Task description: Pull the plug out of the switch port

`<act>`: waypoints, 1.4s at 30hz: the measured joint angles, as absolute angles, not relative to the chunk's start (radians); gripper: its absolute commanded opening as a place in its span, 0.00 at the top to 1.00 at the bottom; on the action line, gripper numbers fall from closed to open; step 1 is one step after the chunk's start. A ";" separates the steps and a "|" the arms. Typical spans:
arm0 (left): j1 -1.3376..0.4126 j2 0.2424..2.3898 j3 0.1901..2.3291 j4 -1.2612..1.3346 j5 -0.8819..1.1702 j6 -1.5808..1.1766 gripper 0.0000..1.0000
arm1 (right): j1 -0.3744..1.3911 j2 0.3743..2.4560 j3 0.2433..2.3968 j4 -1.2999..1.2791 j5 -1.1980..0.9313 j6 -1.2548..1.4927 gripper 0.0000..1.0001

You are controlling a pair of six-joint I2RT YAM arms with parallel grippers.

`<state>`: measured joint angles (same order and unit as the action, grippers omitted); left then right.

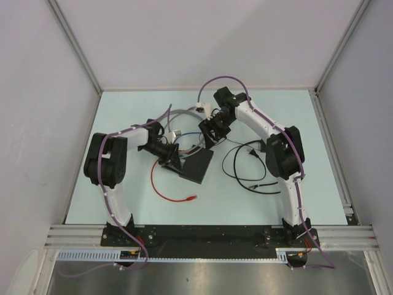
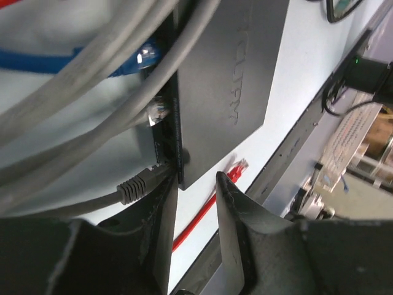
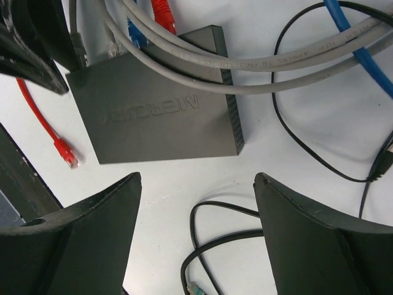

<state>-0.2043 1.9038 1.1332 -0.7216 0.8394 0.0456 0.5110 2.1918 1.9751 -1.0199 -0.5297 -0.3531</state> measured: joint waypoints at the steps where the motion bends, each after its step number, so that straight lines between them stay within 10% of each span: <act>1: -0.221 1.914 1.146 -0.728 0.845 0.052 0.63 | 0.510 2.192 1.971 -1.019 -0.529 -0.353 0.21; 11: -0.290 1.948 1.234 -0.781 0.852 0.115 0.56 | 0.440 2.190 1.952 -1.026 -0.538 -0.360 0.27; 14: -0.258 1.903 1.229 -0.773 0.834 0.127 0.56 | 0.433 2.190 1.959 -1.052 -0.610 -0.389 0.44; 17: -0.223 1.855 1.227 -0.750 0.813 0.138 0.56 | 0.446 2.211 2.003 -1.109 -0.709 -0.430 0.84; 19: -0.212 1.843 1.227 -0.732 0.804 0.141 0.55 | 0.462 2.236 2.032 -1.122 -0.769 -0.442 0.89; 42: -0.219 1.942 1.227 -0.676 0.868 0.321 0.53 | 0.509 2.399 1.942 -1.140 -0.904 -0.441 0.97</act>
<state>-0.2188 1.9415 1.2274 -0.6758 0.8684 0.3210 0.5087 2.3993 1.9419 -1.1404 -0.9035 -0.4412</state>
